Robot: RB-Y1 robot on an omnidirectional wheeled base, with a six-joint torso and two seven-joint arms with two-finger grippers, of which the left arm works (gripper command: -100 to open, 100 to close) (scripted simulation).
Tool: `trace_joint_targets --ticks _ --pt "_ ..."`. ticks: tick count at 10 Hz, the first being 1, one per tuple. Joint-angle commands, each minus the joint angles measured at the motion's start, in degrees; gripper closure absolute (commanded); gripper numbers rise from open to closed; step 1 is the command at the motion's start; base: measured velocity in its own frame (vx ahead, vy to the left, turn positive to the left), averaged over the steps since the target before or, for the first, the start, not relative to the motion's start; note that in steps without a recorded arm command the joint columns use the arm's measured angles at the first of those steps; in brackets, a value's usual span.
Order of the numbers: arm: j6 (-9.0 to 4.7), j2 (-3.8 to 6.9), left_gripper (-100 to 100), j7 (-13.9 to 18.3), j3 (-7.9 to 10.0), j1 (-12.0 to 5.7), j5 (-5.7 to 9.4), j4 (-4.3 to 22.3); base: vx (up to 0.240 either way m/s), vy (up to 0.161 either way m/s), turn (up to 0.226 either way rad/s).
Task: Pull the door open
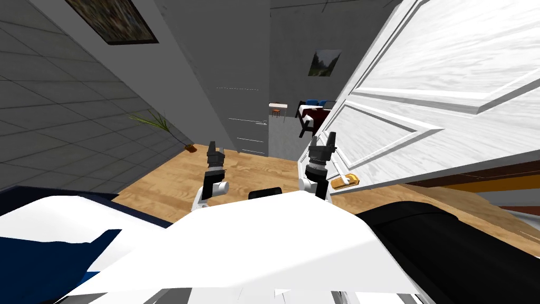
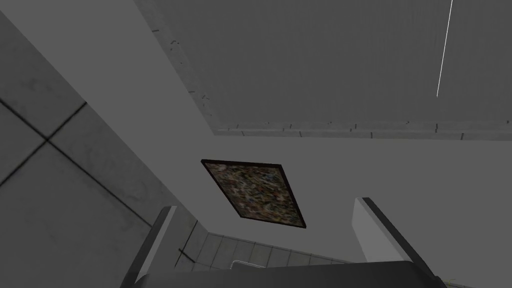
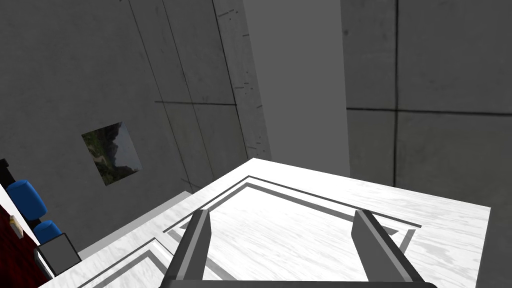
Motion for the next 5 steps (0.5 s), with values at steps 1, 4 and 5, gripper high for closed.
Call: trace_joint_targets --ticks 1,4,5 --pt "-0.23 0.65 -100 0.67 -0.14 -1.10 0.34 2.53 0.124 -0.048 -0.066" --pt "-0.08 1.77 -100 1.74 -0.41 -2.95 0.92 6.21 0.104 -0.024 -0.088" --pt "-0.03 2.15 -100 2.10 -0.51 -3.57 1.12 7.44 0.096 -0.018 -0.085"
